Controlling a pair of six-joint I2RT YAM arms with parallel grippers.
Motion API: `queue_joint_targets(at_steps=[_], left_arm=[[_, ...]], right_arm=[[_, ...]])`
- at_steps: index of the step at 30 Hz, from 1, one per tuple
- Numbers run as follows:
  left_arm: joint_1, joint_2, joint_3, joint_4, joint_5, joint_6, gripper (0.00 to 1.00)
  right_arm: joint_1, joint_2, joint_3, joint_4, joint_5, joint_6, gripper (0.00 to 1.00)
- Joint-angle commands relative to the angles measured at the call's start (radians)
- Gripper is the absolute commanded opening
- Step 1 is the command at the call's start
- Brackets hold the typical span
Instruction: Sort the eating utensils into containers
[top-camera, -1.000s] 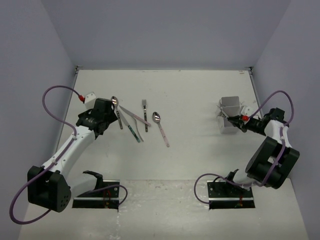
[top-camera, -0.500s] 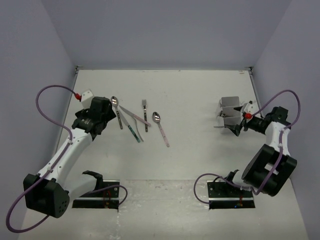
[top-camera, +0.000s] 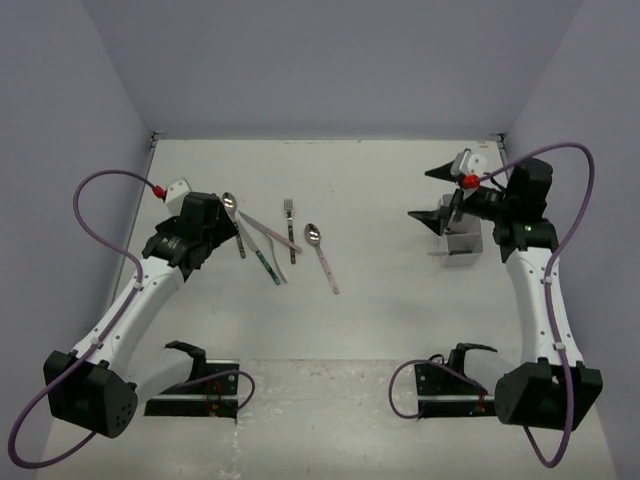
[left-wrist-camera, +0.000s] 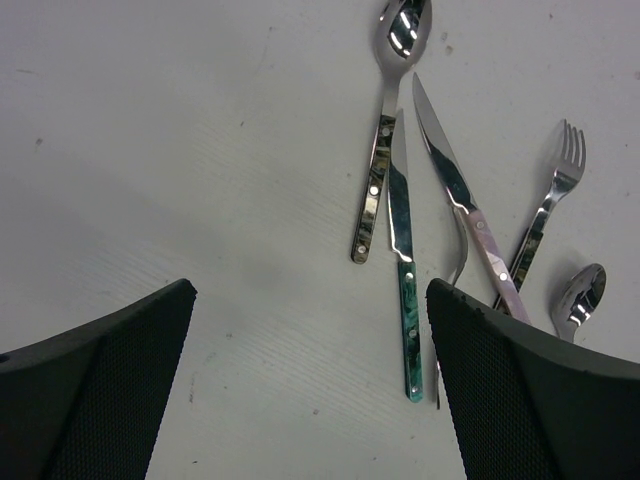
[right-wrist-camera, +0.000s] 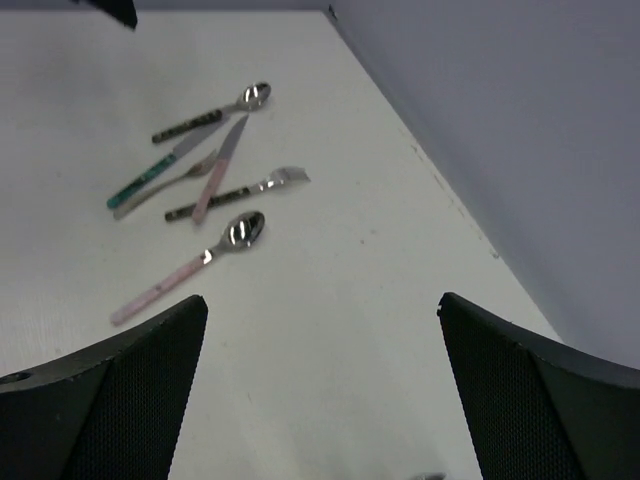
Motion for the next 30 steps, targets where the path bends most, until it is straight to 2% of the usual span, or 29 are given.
queue_joint_targets(at_steps=[1, 3, 4, 6, 7, 9, 12, 13, 14, 17, 20, 25, 28, 30], left_arm=[[-0.012, -0.01, 0.038, -0.003, 0.02, -0.033, 1.0], [-0.012, -0.016, 0.029, 0.016, 0.054, -0.034, 1.0], [-0.012, -0.016, 0.029, 0.017, 0.066, -0.03, 1.0], [-0.012, -0.021, 0.032, 0.013, 0.062, -0.022, 1.0], [-0.013, -0.025, 0.029, 0.01, 0.069, -0.022, 1.0], [-0.018, -0.042, 0.006, 0.025, 0.077, -0.033, 1.0], [-0.024, -0.074, -0.017, 0.036, 0.078, -0.037, 1.0], [-0.025, -0.079, -0.023, 0.04, 0.083, -0.039, 1.0], [-0.029, -0.082, -0.032, 0.043, 0.086, -0.04, 1.0], [-0.039, -0.07, -0.067, 0.075, 0.126, -0.036, 1.0], [-0.076, -0.025, -0.092, 0.102, 0.151, -0.034, 1.0], [-0.134, 0.041, -0.077, 0.114, 0.123, -0.036, 1.0], [-0.151, 0.055, -0.074, 0.135, 0.134, -0.028, 1.0], [-0.159, 0.062, -0.071, 0.137, 0.132, -0.026, 1.0]], right_arm=[[0.088, 0.019, 0.104, 0.348, 0.173, 0.507, 0.99], [0.127, 0.077, 0.199, 0.441, 0.2, 0.67, 0.99], [0.198, 0.092, 0.28, 0.432, 0.245, 0.67, 0.99], [0.316, 0.146, 0.351, 0.381, 0.457, 0.672, 0.99], [0.348, 0.169, 0.428, 0.336, 0.504, 0.67, 0.99], [0.401, 0.21, 0.481, 0.221, 0.597, 0.724, 0.99], [0.496, 0.24, 0.44, 0.192, 0.759, 0.779, 0.99], [0.519, 0.23, 0.373, 0.193, 0.891, 0.784, 0.99], [0.546, 0.227, 0.342, 0.193, 0.952, 0.787, 0.99], [0.63, 0.275, 0.293, 0.121, 1.055, 0.753, 0.99], [0.707, 0.37, 0.317, -0.061, 1.14, 0.764, 0.99], [0.782, 0.509, 0.293, -0.091, 1.23, 0.799, 0.99], [0.816, 0.626, 0.337, -0.111, 1.225, 0.819, 0.99], [0.869, 0.704, 0.369, -0.146, 1.298, 0.792, 0.99]])
